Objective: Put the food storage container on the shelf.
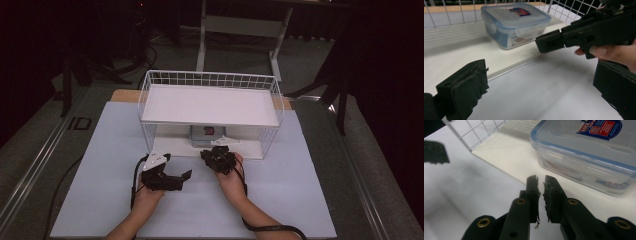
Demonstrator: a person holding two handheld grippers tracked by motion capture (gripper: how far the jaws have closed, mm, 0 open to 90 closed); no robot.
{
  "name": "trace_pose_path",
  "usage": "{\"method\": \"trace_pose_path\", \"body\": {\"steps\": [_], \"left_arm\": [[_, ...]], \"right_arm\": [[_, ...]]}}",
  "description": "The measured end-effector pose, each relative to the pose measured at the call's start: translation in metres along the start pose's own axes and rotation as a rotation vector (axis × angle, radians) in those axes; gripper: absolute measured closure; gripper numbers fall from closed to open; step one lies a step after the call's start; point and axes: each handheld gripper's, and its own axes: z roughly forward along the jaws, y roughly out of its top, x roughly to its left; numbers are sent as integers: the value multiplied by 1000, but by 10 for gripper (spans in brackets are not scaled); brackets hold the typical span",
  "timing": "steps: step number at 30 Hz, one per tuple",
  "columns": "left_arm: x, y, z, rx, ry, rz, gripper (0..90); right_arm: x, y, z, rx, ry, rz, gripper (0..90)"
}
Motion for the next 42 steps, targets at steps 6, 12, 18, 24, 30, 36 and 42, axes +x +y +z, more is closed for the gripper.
{"method": "trace_pose_path", "body": {"steps": [6, 12, 18, 24, 30, 36, 42], "left_arm": [[-7, 13, -3, -26, -66, 16, 3], [-13, 21, -8, -10, -93, 56, 3], [-13, 24, -18, -15, -106, 54, 3], [-9, 24, -31, -24, -111, 47, 3], [-4, 20, -43, -18, -94, 48, 4], [2, 12, -55, -22, -88, 31, 3], [7, 4, -64, -23, -79, 16, 3]], "right_arm": [[4, -4, -19, -36, -6, -49, 597], [-2, -5, -38, -87, 16, -34, 319], [-8, -11, -59, -98, 80, -31, 183], [-11, -19, -76, -102, 80, -63, 149], [-19, -29, -93, -109, 69, -71, 149], [-31, -38, -109, -115, 70, -56, 152], [-42, -47, -121, -104, 75, -49, 151]]}}
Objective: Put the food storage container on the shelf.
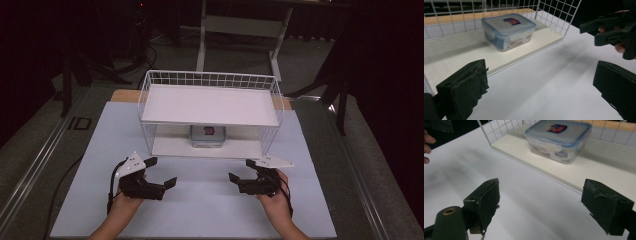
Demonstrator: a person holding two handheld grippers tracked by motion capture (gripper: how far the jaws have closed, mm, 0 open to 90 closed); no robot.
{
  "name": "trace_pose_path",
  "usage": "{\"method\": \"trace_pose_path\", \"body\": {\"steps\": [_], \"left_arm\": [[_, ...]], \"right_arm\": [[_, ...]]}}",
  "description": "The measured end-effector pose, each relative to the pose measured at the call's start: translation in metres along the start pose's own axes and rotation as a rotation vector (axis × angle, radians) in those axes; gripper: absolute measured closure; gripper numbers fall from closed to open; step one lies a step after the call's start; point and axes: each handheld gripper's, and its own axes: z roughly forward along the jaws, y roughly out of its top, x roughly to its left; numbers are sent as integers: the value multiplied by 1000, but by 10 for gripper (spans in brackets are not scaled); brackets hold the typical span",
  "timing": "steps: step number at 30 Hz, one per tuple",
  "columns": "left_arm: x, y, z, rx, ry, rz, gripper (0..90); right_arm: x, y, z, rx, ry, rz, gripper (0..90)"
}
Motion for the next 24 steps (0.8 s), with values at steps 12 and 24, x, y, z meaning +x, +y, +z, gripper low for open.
{"method": "trace_pose_path", "body": {"steps": [12, 24], "left_arm": [[0, -13, -10, 21, -12, 2, 3], [-5, -25, -14, 43, -17, 13, 3]], "right_arm": [[-7, -16, -27, 17, 0, -25, 151], [-8, -29, -46, 14, 10, -17, 152]]}}
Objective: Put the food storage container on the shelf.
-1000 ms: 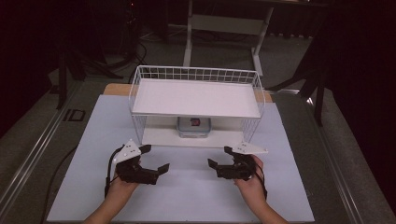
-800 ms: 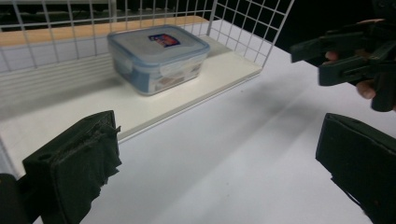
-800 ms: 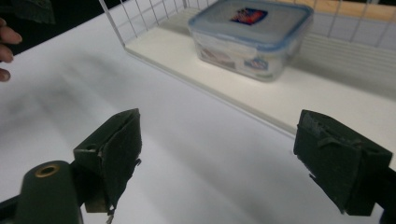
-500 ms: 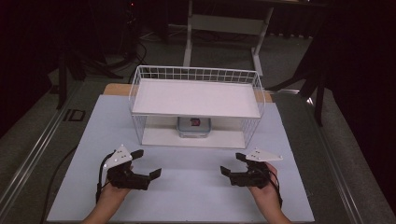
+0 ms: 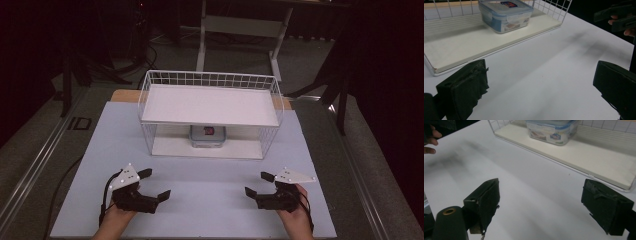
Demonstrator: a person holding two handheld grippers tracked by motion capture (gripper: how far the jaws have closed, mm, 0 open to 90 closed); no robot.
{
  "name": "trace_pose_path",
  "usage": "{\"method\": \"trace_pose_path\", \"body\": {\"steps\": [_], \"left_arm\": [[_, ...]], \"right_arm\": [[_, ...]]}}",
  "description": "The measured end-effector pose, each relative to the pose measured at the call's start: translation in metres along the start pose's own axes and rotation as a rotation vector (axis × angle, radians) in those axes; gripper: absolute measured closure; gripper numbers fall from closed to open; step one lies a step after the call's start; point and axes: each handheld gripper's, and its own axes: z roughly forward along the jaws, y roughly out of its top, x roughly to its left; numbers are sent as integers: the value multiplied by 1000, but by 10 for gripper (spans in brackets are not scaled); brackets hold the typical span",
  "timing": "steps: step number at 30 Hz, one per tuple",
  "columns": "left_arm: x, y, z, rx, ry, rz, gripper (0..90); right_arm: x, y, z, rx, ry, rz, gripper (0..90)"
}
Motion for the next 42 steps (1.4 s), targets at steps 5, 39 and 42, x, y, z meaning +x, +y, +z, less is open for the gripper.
{"method": "trace_pose_path", "body": {"steps": [5, 39, 42], "left_arm": [[0, -5, 0, -8, -2, -11, 3], [1, -4, -2, -70, -19, -8, 3], [1, -4, -4, -81, -25, -3, 3]], "right_arm": [[-5, -9, 1, 7, -12, -20, 151], [-18, -9, -5, -119, 38, -64, 151], [-19, -7, -8, -154, 44, -74, 151]]}}
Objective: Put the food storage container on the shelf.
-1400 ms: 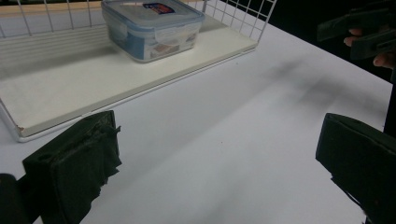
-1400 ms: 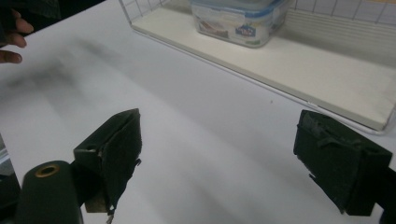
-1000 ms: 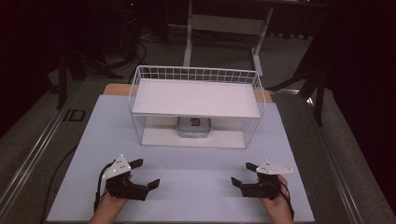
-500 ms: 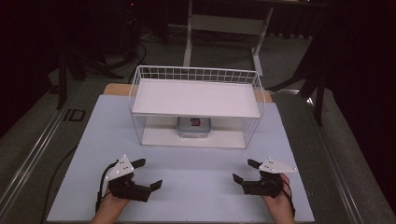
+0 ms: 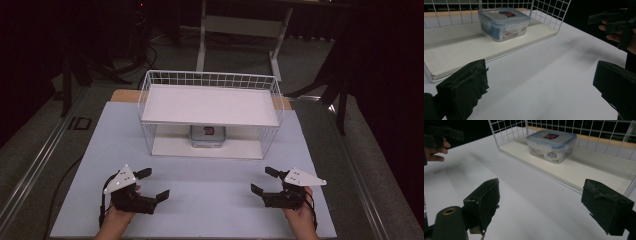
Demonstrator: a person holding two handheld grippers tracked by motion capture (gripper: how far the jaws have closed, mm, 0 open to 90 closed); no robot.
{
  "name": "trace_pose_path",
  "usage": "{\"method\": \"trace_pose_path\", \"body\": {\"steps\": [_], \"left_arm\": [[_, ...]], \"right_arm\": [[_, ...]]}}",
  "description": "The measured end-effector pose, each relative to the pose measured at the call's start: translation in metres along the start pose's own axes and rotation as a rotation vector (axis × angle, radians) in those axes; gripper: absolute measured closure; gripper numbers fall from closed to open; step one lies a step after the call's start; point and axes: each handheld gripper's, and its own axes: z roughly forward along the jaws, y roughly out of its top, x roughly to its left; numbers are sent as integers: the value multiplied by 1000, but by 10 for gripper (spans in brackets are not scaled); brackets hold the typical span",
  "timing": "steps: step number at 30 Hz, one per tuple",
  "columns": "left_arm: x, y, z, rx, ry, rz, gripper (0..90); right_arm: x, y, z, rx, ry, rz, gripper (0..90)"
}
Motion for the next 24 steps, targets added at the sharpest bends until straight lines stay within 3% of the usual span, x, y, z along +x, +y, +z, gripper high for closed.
{"method": "trace_pose_path", "body": {"steps": [4, 8, 11, 15, 24], "left_arm": [[-2, 1, -2, -9, 6, 13, 3], [-3, 2, -5, -51, 0, 15, 3], [-5, 3, -7, -79, 26, 52, 3], [-5, 3, -9, -94, 22, 49, 3], [-5, 3, -9, -97, 24, 40, 3]], "right_arm": [[-1, 0, -1, -8, 2, -10, 152], [0, 0, -1, -29, 14, -28, 151], [2, 0, -1, -53, 7, -53, 150], [4, 2, -2, -81, 16, -74, 146], [1, 0, 2, -24, -28, -73, 145]]}}
